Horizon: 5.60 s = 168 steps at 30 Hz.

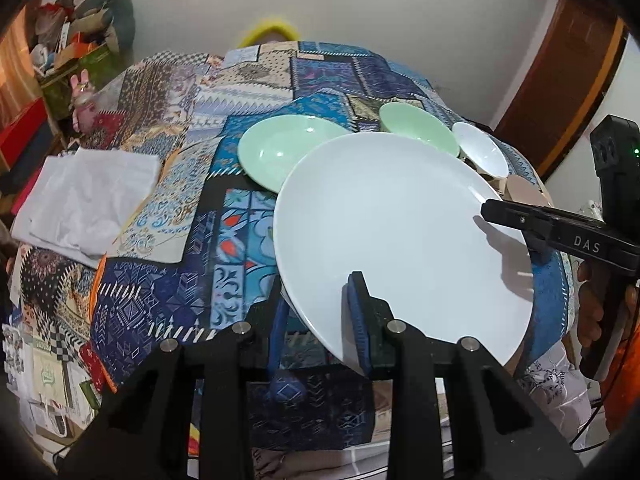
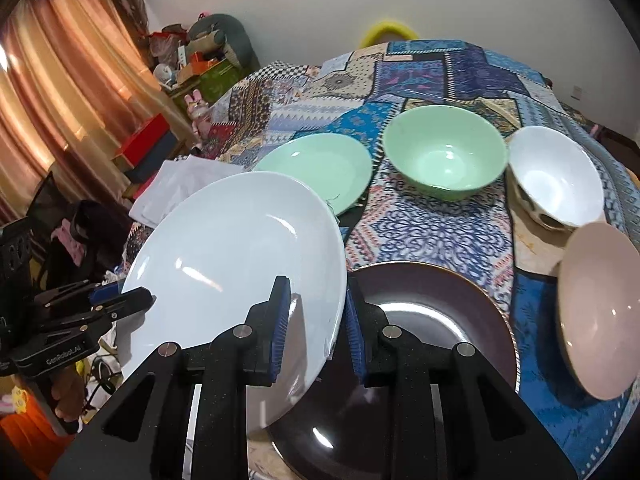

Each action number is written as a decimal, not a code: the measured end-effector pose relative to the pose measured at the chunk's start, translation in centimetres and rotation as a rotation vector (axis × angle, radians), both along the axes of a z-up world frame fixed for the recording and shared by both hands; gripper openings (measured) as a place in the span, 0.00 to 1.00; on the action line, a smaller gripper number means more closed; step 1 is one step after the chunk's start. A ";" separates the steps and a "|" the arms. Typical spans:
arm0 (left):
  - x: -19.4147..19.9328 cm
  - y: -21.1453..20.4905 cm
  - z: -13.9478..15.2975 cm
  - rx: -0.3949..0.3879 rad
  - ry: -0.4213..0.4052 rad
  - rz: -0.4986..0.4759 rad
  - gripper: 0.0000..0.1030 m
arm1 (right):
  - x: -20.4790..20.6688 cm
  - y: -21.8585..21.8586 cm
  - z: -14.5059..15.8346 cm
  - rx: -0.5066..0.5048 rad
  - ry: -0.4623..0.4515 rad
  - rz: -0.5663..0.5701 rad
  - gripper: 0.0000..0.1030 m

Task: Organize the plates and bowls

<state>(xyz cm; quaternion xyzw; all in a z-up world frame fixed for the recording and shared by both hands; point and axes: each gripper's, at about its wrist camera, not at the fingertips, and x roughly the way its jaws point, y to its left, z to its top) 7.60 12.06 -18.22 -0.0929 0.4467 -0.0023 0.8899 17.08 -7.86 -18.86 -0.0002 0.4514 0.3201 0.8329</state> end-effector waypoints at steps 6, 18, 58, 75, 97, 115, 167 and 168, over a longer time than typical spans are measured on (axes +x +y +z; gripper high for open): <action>0.7 -1.9 0.4 0.015 -0.003 -0.038 0.28 | -0.2 -2.3 0.1 0.013 -0.009 -0.037 0.24; 2.3 -5.3 0.3 0.013 0.009 -0.101 0.28 | -0.7 -5.9 0.1 0.028 -0.004 -0.100 0.24; 5.5 -10.0 -5.6 0.046 0.182 -0.218 0.30 | -1.0 -10.9 -5.0 0.026 0.150 -0.196 0.24; 6.7 -10.6 -6.4 0.055 0.188 -0.237 0.33 | -1.4 -11.1 -4.5 0.004 0.121 -0.198 0.25; 5.8 -8.2 -2.5 0.117 0.024 -0.188 0.59 | -1.3 -8.6 -1.2 -0.038 -0.020 -0.160 0.36; 9.6 2.7 -2.1 0.128 -0.010 0.010 0.81 | 4.4 0.2 -1.3 -0.049 -0.049 -0.051 0.53; 15.1 10.5 -8.5 0.059 0.181 -0.080 0.24 | 10.3 10.5 -7.8 -0.222 0.198 0.112 0.24; 14.6 10.5 -8.5 0.054 0.184 -0.087 0.24 | 10.1 10.5 -7.8 -0.216 0.209 0.119 0.24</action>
